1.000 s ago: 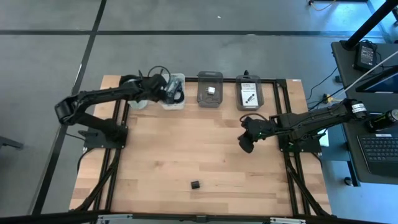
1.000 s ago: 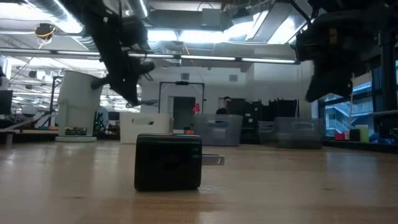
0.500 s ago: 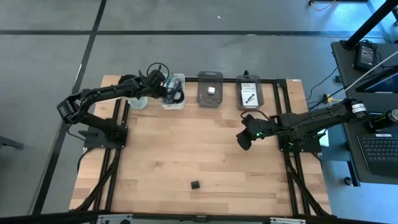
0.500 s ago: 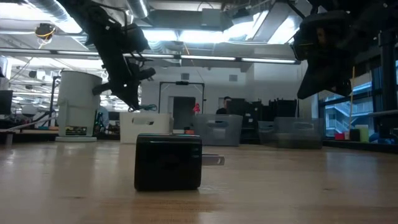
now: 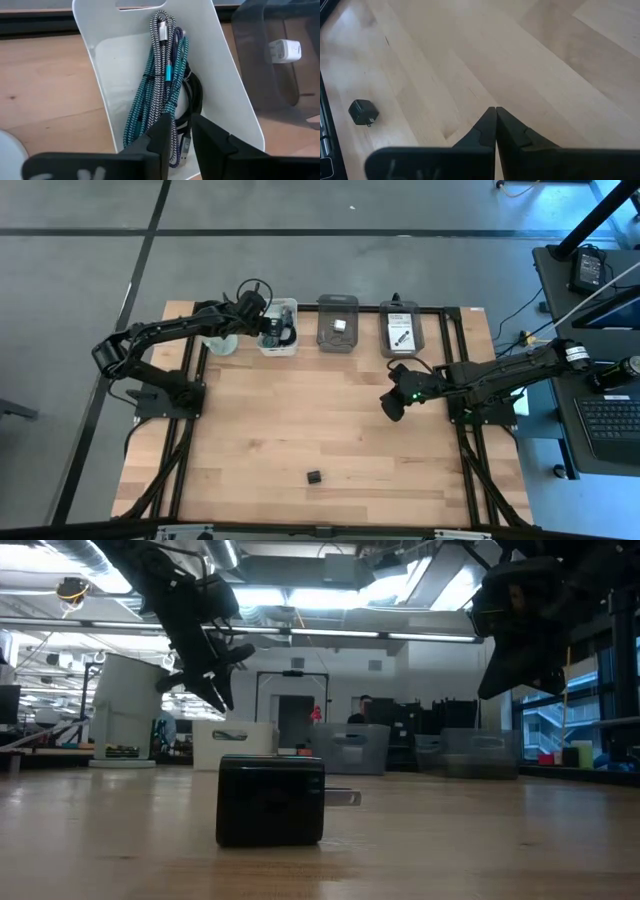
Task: Pick and place items into bin
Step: Put the blue patterned charger cable into the white bin, then put the black charger adapter into the left black bin
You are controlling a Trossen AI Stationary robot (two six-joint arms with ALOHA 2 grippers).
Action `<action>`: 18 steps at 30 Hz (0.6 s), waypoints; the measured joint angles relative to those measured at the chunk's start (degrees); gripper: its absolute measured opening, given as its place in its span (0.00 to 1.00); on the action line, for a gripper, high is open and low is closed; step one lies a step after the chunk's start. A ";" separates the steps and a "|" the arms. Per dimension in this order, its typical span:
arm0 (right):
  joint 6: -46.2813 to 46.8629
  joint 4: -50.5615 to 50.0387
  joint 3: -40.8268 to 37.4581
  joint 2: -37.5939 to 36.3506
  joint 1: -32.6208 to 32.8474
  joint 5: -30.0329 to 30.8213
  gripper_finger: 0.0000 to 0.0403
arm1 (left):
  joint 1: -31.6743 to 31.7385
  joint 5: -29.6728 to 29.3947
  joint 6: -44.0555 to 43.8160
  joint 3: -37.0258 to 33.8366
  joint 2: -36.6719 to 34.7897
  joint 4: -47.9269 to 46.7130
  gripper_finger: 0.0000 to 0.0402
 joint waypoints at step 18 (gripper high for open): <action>-0.64 0.00 0.00 0.00 -0.02 -0.04 0.02 | -9.68 1.38 14.67 0.02 -0.19 16.06 0.18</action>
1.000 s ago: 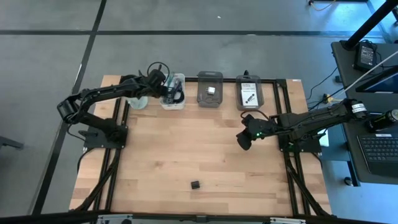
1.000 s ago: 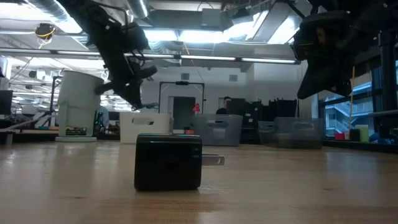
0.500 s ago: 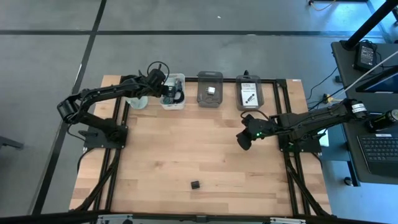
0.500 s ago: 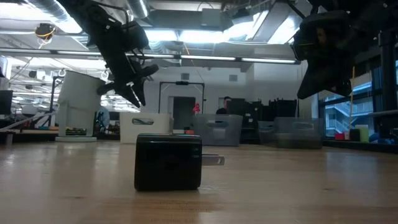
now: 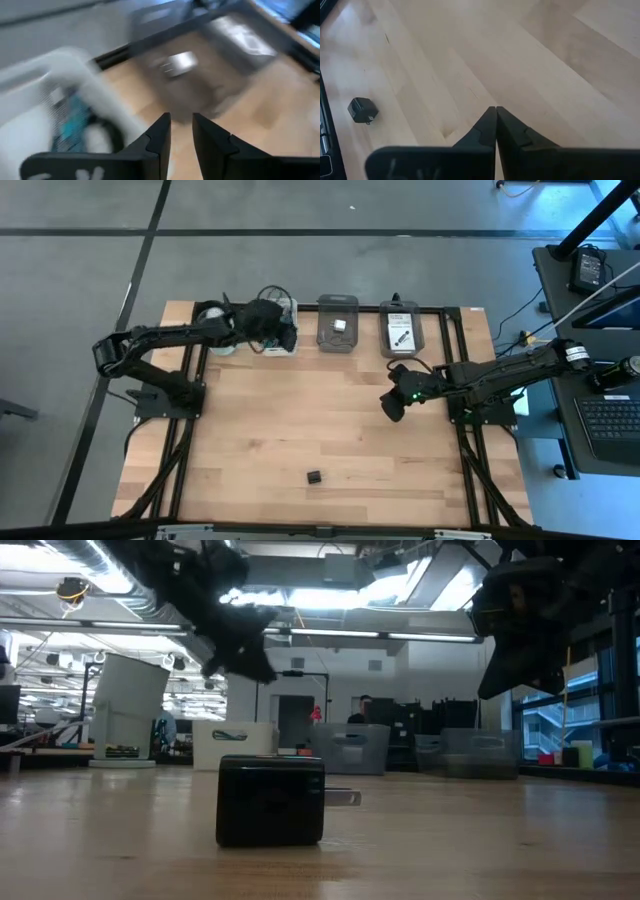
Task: Pick and place items into bin
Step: Put the black charger adapter into the left black bin
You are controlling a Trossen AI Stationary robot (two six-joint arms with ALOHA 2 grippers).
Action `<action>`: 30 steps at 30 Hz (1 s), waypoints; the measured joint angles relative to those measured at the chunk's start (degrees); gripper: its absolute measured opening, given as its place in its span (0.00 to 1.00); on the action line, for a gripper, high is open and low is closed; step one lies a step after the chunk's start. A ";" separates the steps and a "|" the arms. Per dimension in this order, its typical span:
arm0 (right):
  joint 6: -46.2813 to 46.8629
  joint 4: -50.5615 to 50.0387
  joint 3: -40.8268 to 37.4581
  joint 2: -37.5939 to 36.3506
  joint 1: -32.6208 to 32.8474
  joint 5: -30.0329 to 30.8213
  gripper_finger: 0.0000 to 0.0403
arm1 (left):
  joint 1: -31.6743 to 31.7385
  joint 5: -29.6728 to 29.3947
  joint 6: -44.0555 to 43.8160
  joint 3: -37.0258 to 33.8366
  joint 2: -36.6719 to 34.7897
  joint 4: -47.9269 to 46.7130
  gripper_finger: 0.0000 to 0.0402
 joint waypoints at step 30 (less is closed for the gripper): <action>-32.24 26.62 4.15 9.88 0.33 -3.87 0.40 | -44.91 -8.55 8.35 -7.12 -0.14 -4.99 0.01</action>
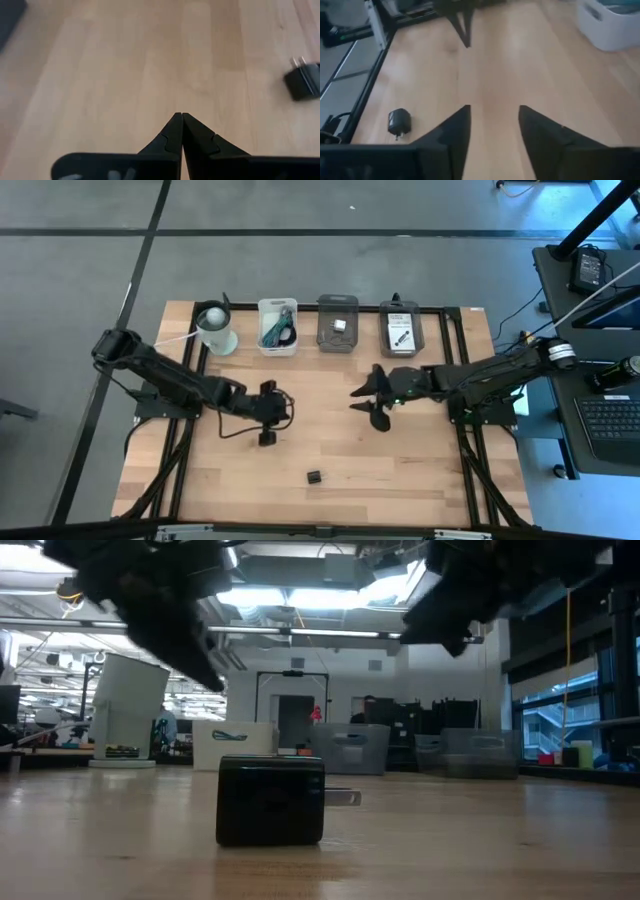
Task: Pick and place items into bin
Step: Put the black charger adapter into the left black bin
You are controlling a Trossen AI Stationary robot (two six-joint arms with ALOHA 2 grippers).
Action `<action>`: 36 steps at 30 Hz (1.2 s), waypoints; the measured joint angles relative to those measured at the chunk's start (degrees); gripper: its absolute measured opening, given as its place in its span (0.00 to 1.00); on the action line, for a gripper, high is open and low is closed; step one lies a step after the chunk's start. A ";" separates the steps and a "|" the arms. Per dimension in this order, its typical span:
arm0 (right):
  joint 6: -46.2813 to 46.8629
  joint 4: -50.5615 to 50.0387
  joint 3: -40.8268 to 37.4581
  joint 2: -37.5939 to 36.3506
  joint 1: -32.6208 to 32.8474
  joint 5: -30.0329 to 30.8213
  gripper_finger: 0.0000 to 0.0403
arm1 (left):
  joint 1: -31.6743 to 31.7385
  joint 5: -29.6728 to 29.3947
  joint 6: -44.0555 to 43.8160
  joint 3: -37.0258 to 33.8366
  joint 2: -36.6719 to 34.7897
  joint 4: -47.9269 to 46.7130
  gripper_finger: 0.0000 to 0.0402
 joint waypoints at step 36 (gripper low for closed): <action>-4.88 -42.51 63.84 56.81 15.68 -5.38 0.73 | -15.65 -0.55 -10.94 -10.36 0.00 2.61 0.01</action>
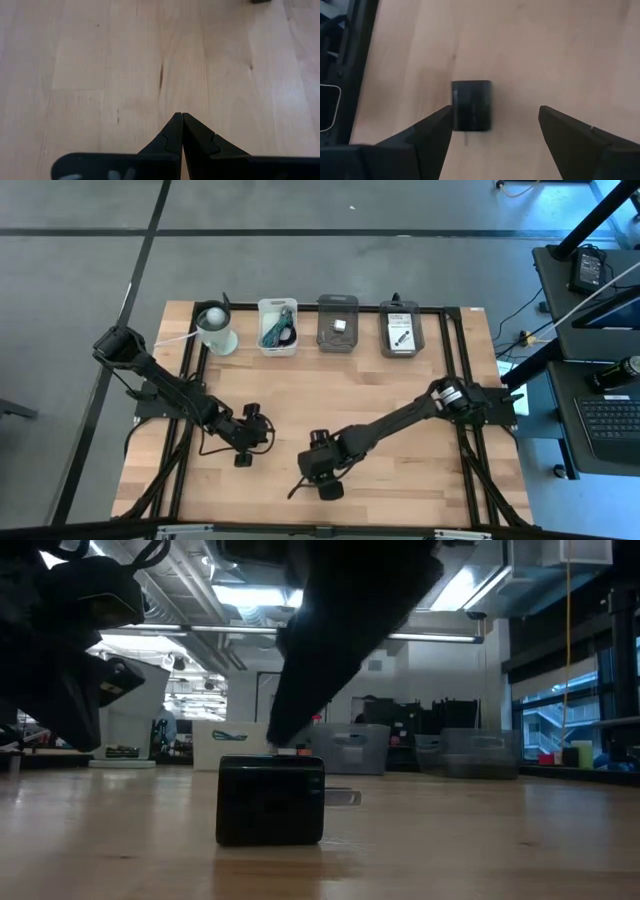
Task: Pick and place items into bin
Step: Put the black charger adapter into the left black bin
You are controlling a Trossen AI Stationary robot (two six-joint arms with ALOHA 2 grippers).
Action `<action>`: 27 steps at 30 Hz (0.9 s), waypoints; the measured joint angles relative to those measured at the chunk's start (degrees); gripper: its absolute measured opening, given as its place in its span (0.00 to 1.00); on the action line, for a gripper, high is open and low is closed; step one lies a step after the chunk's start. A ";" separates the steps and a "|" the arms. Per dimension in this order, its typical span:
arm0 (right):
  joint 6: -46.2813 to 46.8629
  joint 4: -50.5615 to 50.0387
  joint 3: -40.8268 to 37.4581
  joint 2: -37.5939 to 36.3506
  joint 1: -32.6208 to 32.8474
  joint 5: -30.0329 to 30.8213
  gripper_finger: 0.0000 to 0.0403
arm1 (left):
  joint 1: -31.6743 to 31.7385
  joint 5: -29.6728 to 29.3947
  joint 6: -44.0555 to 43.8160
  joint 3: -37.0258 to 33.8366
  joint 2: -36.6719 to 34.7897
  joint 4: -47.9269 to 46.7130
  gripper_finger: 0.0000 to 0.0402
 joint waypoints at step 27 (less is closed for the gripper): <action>7.55 -5.76 -0.02 3.40 1.44 2.47 0.36 | 0.47 -1.37 0.84 0.00 0.00 0.87 0.01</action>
